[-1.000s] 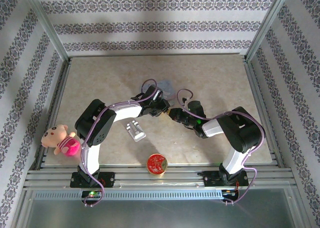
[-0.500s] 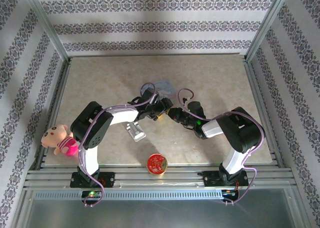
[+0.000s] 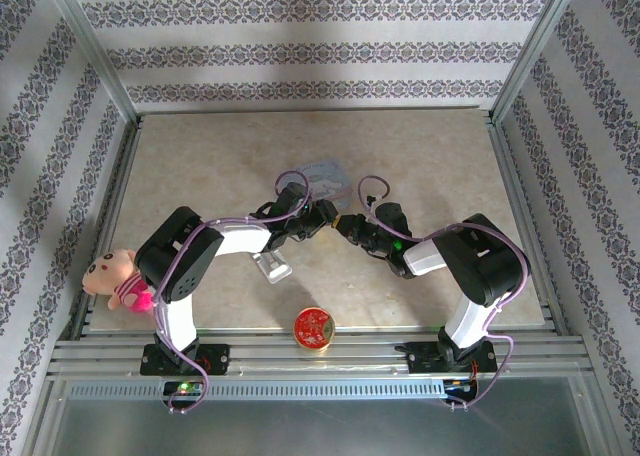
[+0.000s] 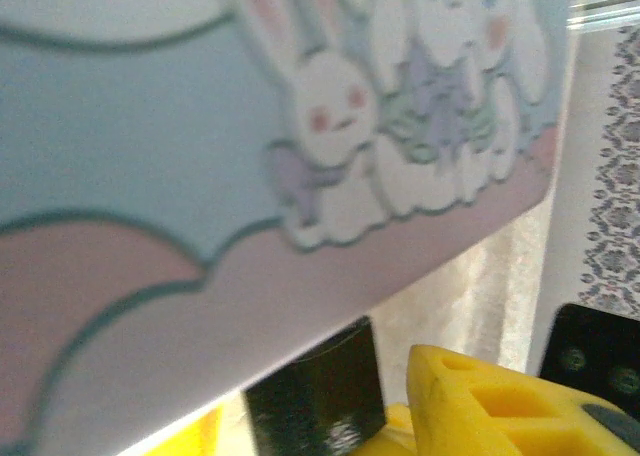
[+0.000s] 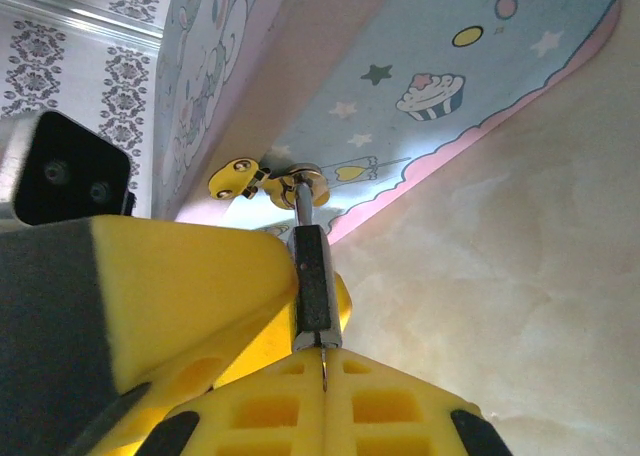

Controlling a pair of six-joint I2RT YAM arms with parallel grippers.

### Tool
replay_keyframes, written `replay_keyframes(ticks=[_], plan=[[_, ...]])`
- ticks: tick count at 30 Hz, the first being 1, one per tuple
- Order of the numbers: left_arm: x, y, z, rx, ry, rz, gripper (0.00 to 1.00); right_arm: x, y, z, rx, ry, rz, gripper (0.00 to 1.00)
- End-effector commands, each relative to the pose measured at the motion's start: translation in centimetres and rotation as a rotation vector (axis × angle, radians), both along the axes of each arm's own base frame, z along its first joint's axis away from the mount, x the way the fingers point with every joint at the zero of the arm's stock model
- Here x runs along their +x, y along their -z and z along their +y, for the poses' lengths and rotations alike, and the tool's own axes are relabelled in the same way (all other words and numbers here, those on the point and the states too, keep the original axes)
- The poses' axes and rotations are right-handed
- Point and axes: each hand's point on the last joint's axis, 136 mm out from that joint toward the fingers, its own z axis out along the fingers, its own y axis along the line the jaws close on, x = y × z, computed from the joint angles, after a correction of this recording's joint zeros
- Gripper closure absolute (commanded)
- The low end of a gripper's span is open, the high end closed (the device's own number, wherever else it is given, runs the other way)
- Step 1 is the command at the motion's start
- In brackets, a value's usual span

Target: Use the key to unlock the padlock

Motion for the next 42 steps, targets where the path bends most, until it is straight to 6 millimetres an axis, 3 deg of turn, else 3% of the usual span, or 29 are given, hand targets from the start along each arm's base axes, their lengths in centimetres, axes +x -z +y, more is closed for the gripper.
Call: replay_keyframes(ticks=[1, 13, 19, 24, 29, 35, 39, 42], plan=[[1.6, -1.1, -0.4, -0.067, -0.008, -0.094, 0.56, 0.3, -0.6, 0.0, 0.023, 0.016, -0.018, 0.97], [1.5, -0.1, -0.1, -0.081, -0.027, -0.071, 0.64, 0.6, -0.8, 0.3, 0.038, 0.015, -0.016, 0.94], [1.5, -0.6, 0.2, -0.073, -0.032, -0.086, 0.75, 0.6, -0.2, -0.1, 0.022, 0.026, -0.009, 0.93], [1.5, -0.7, 0.6, -0.055, -0.037, -0.091, 0.86, 0.5, 0.0, -0.5, 0.003, 0.038, -0.012, 0.86], [1.7, -1.0, 0.7, -0.062, -0.042, -0.095, 0.91, 0.4, -0.1, -0.8, -0.017, 0.042, -0.017, 0.80], [1.7, -0.9, 0.7, -0.066, -0.047, -0.087, 0.93, 0.2, -0.4, -1.1, -0.038, 0.042, -0.031, 0.79], [1.6, -1.2, 0.5, -0.082, -0.048, -0.076, 0.94, -0.4, -0.7, -1.5, -0.121, 0.040, -0.057, 0.79], [1.5, -1.4, 0.2, -0.096, -0.042, -0.053, 0.94, -1.3, -0.5, -2.3, -0.278, 0.038, -0.067, 0.78]])
